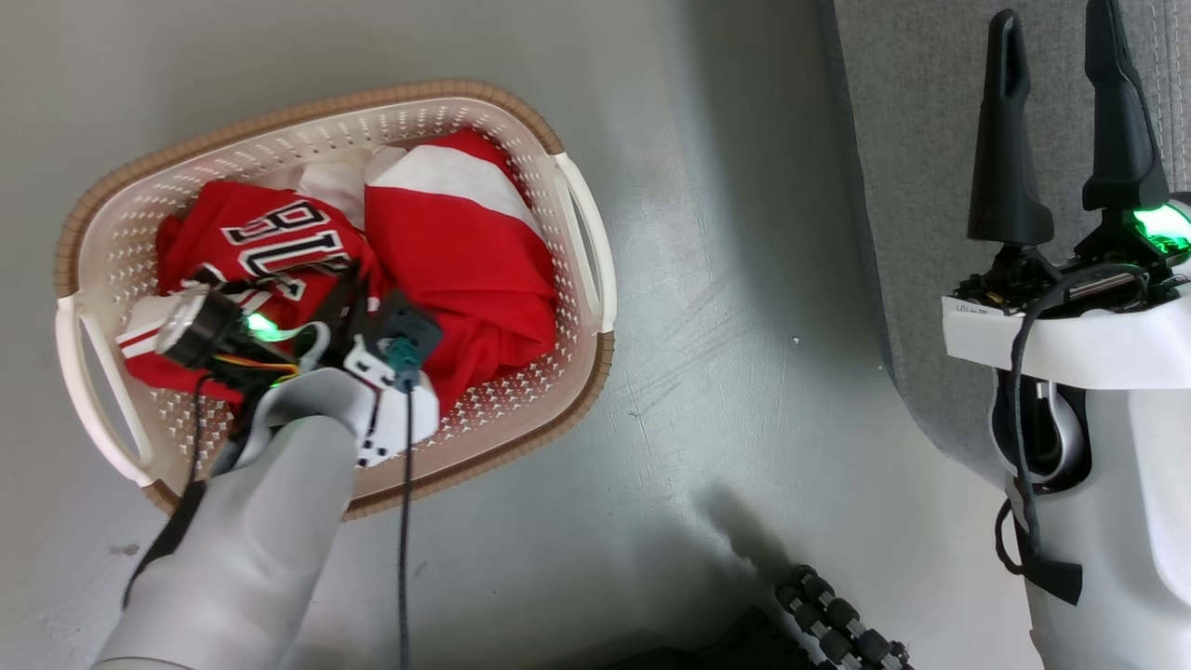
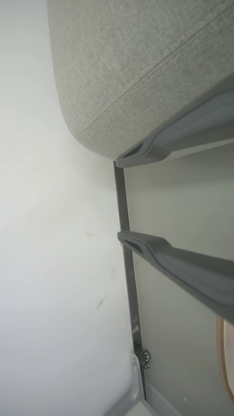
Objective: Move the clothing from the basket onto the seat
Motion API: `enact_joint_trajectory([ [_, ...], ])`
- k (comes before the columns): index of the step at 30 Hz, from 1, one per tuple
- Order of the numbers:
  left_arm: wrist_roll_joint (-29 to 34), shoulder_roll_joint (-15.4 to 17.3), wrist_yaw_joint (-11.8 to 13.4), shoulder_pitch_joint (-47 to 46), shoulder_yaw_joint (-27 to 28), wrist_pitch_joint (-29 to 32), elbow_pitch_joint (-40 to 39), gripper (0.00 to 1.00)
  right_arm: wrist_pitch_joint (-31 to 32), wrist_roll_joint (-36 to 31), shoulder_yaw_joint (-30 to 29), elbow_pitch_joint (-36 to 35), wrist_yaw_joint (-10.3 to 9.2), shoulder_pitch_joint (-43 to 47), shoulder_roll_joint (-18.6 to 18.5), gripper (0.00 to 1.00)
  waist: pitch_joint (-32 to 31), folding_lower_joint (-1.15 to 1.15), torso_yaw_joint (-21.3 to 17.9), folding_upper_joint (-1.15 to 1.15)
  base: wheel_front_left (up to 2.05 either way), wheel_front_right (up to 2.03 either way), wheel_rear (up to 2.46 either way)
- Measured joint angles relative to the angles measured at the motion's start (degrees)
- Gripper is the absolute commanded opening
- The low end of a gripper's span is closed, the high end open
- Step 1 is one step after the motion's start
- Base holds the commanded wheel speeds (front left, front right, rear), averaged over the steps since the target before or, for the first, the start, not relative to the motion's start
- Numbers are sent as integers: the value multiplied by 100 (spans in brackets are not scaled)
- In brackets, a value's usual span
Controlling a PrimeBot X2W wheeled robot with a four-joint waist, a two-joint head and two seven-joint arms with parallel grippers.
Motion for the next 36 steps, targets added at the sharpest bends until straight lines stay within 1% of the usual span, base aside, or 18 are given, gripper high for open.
enact_joint_trajectory([
  [2, 5, -66, 8, -1, -20, 0, -27, 0, 0, 0, -9, 12, 0, 0, 0, 100, -36, 0, 24, 0, 0, 0, 0],
  [7, 3, 2, 27, -1, -16, -60, -20, 0, -1, 0, -8, 81, 0, 0, 0, 100, -123, 0, 78, 0, 0, 0, 0],
  [20, -4, -10, 45, 0, -62, -232, -57, 0, -1, 3, -7, 170, 0, 1, -1, 100, -355, 0, 194, 0, 0, 0, 0],
  [25, -26, -60, 45, 4, -59, -314, -191, 0, -1, 2, -8, 226, 0, 3, -1, 100, -472, 0, 249, 0, 0, 0, 0],
  [33, -244, -101, 42, 33, 37, -460, -489, 0, -27, -7, -41, 302, 0, 3, -3, 100, -691, 0, 337, 0, 0, 0, 0],
  [36, -359, -162, 54, 138, 103, -510, -623, 0, -32, -15, -55, 320, 0, 5, -4, 100, -780, 0, 371, 0, 0, 0, 0],
])
